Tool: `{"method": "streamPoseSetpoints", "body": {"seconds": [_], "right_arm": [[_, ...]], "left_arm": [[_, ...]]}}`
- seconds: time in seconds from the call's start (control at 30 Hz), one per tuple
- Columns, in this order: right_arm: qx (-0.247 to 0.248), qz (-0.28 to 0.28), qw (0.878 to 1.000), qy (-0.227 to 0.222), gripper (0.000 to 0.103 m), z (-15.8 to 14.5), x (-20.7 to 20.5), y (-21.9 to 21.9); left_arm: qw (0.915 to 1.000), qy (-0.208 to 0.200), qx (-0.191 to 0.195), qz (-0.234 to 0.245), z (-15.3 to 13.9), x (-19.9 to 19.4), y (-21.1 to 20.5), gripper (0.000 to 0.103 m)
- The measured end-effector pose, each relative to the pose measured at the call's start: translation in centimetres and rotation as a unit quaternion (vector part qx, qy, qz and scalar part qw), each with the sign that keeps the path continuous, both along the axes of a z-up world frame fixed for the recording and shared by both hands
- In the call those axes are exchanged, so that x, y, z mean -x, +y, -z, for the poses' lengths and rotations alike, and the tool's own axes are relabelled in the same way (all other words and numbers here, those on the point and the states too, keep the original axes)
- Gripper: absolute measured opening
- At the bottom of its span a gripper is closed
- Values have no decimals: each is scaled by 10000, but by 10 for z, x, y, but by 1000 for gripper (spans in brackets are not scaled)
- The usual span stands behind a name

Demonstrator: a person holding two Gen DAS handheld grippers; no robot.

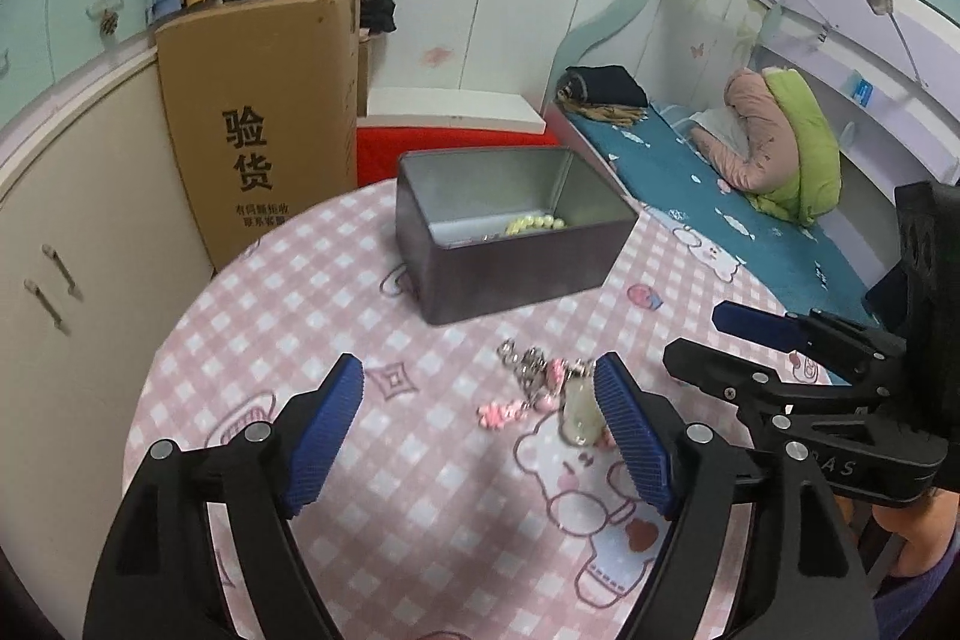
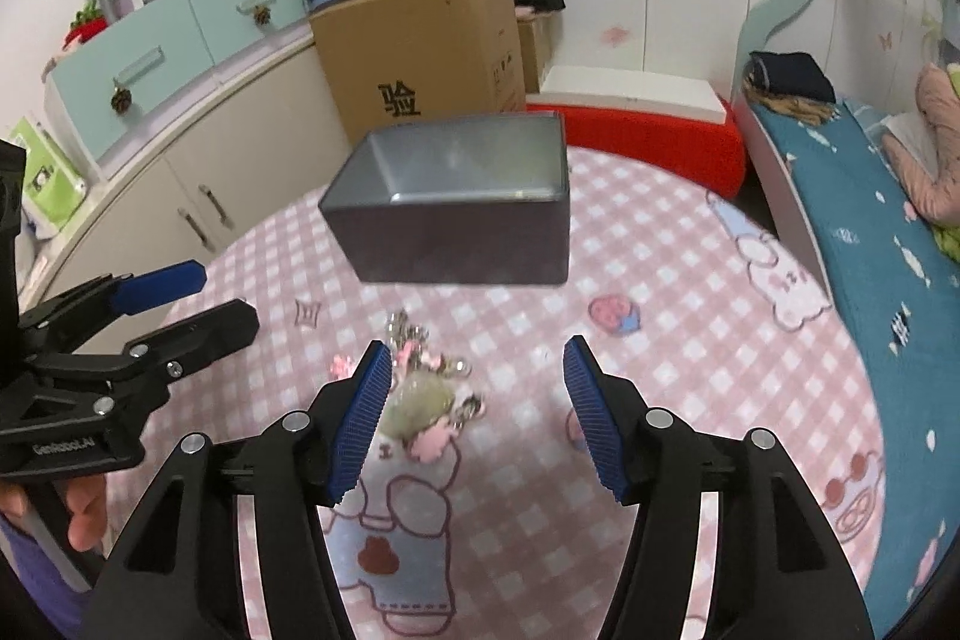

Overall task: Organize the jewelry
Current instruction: 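Move both open tools back toward the remaining charms on the table, then grasp the pink bunny charm with the left tool while the right tool grasps a pink charm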

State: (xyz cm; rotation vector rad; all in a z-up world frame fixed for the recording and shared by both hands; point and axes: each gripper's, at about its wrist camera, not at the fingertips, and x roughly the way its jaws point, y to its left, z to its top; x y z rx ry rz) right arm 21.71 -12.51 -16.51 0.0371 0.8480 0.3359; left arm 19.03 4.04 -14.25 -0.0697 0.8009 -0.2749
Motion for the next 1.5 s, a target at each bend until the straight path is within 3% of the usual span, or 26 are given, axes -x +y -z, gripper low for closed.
{"method": "streamPoseSetpoints", "body": {"seconds": [0.6, 1.0, 1.23, 1.3, 1.37, 1.5], "right_arm": [[816, -268, 9956, 369, 58, 52, 6, 31], [678, 51, 9971, 338, 58, 53, -9, -2], [713, -108, 9971, 239, 58, 54, -16, 7], [733, -115, 9971, 189, 53, 54, -16, 7], [666, -149, 9975, 160, 33, 53, -17, 6], [609, -170, 9979, 144, 27, 53, -17, 4]], "left_arm": [[9992, 361, -60, -164, 35, 2, 19, 77], [9984, 459, -304, 151, 47, -7, 2, 77], [9962, 530, -598, 352, 60, -18, -14, 77], [9954, 550, -679, 386, 63, -22, -18, 77], [9946, 564, -768, 408, 67, -26, -21, 77], [9930, 512, -936, 515, 69, -30, -28, 77]]}}
